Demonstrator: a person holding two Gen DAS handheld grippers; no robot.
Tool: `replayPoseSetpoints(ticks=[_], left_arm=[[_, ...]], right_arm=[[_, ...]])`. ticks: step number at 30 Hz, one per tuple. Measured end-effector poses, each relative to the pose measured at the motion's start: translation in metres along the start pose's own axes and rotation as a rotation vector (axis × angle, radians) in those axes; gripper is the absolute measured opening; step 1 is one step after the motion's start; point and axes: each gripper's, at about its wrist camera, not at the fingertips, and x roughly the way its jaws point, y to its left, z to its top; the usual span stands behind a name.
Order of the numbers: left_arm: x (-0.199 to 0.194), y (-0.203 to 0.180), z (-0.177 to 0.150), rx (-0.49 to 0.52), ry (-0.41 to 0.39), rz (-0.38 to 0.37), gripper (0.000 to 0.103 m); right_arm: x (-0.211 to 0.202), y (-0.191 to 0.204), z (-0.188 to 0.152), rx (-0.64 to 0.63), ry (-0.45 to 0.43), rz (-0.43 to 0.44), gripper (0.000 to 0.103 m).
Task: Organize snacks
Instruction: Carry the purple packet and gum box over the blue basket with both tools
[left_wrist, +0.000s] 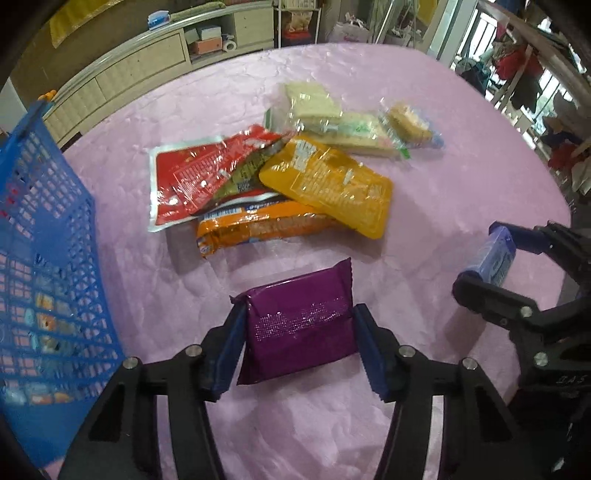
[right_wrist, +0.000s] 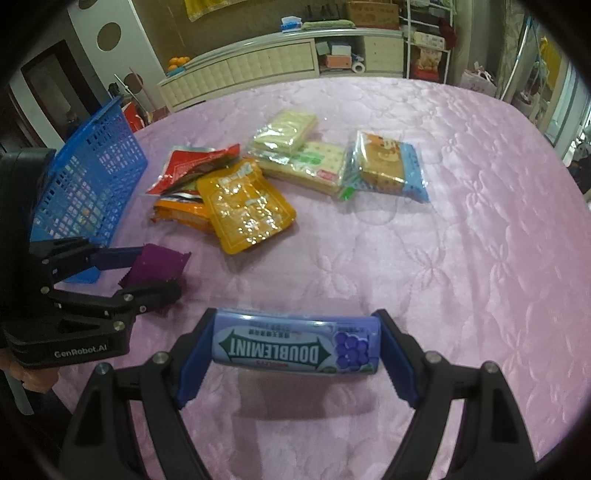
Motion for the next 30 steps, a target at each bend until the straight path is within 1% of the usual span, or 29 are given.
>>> replayPoseSetpoints(ticks=[4,8,13,16,20,24,27,30], left_arm=[[-0.034,-0.011,-0.003,-0.007,-0.057,0.0,0.055],[-0.069,-0.015,-0.007,-0.008,-0.121,0.004,0.054],[-0.116,-0.016,-0.016,-0.014,-0.197,0.032,0.055],[-0.134,-0.009,-0.02,-0.027,-0.236,0.049,0.055],[-0.171,0.002,-0.034,-0.038,-0.285,0.092,0.055],[-0.201,0.02,-0.048,-0.059,-0.325,0.11,0.054],[-0.22,0.032,-0.058,-0.072,-0.345,0.124,0.054],[-0.238,0.049,-0.069,-0.089,-0.356,0.125,0.054]], right_arm=[[-0.019,0.006,0.0,-0.012,-0.021,-0.007,0.085],[-0.047,0.015,0.002,-0.029,-0.064,-0.009,0.085],[-0.082,0.027,0.004,-0.045,-0.118,0.02,0.085],[-0.102,0.042,0.007,-0.067,-0.151,0.028,0.085],[-0.125,0.06,0.014,-0.096,-0.189,0.038,0.085],[-0.145,0.084,0.022,-0.144,-0.233,0.032,0.085],[-0.156,0.103,0.029,-0.157,-0.253,0.055,0.085],[-0.161,0.124,0.037,-0.168,-0.261,0.101,0.085]])
